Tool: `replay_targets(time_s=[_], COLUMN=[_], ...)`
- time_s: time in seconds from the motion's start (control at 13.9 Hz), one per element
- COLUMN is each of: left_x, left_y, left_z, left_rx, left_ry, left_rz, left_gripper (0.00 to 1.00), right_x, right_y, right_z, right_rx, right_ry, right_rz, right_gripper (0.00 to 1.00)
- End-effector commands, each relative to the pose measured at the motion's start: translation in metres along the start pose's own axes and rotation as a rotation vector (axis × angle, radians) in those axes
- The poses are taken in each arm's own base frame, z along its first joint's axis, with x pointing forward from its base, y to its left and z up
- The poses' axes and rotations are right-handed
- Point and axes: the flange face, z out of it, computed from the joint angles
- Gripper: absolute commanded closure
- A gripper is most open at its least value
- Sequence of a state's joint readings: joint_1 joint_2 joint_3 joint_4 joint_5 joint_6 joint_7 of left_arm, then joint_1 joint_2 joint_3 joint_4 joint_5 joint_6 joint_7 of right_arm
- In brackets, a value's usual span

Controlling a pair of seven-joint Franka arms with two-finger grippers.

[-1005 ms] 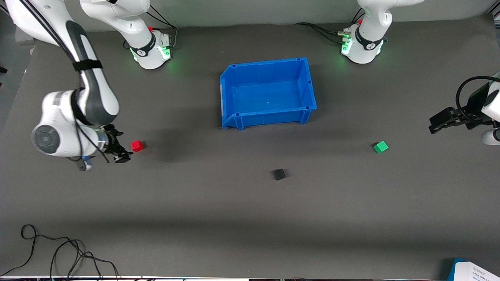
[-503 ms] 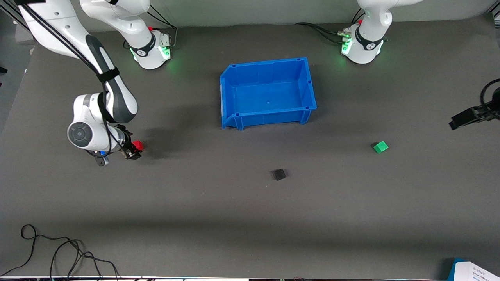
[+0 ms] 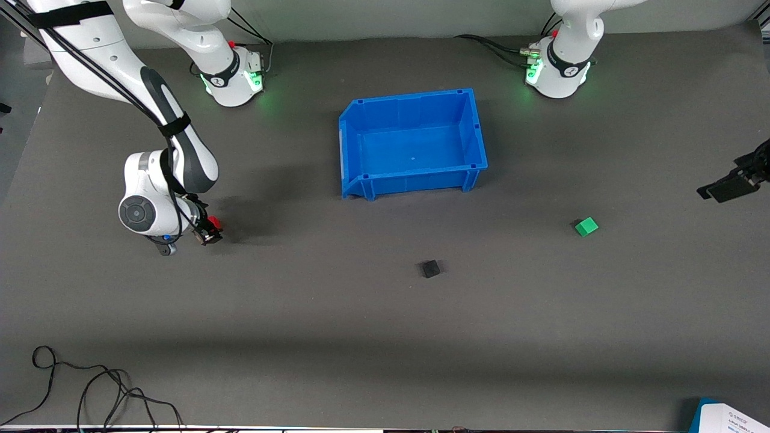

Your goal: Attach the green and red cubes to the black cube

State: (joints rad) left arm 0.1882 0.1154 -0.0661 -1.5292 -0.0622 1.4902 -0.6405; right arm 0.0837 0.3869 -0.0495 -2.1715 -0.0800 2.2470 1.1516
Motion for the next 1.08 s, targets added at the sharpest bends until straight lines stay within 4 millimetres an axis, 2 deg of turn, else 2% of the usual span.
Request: replay_targets(time_s=[0.0,0.14,0.22,0.29,0.36,0.5,0.65,0.79,0.86,1.01], left_x=[0.013,0.018,0.021,0.024,0.025,0.026,0.030,0.031,0.028,0.020], left_y=[0.000,0.001,0.001,0.003,0.006,0.007,0.005,0.002,-0.001,-0.002], left_z=[0.018,0.029,0.033,0.037,0.045,0.060,0.076,0.108,0.133,0.192], left_rx=[-0.033,-0.038,-0.048,-0.063,-0.069,-0.072,-0.087,-0.089,-0.071,-0.066], left_ry=[-0.039,-0.033,-0.025,-0.012,-0.002,0.003,0.010,0.042,0.056,0.101], left_rz=[-0.298,-0.424,-0.484,-0.558,-0.609,-0.644,-0.747,-0.818,-0.813,-0.790], left_gripper=[0.00,0.00,0.00,0.00,0.00,0.00,0.00,0.00,0.00,0.00], right_x=[0.017,0.019,0.020,0.021,0.020,0.022,0.022,0.021,0.018,-0.001], right_y=[-0.003,-0.002,-0.002,-0.002,-0.002,-0.004,-0.007,-0.014,-0.019,-0.041], right_z=[0.001,0.005,0.010,0.013,0.013,0.009,0.003,-0.006,-0.013,-0.033], right_rx=[0.006,0.000,-0.009,-0.012,-0.009,0.000,0.008,0.021,0.032,0.067], right_ry=[0.024,0.022,0.019,0.018,0.011,0.016,0.025,0.039,0.044,0.045], right_rz=[0.033,0.038,0.043,0.046,0.052,0.048,0.035,0.025,0.032,0.032], right_gripper=[0.13,0.13,0.18,0.28,0.53,0.59,0.71,0.79,0.82,0.83])
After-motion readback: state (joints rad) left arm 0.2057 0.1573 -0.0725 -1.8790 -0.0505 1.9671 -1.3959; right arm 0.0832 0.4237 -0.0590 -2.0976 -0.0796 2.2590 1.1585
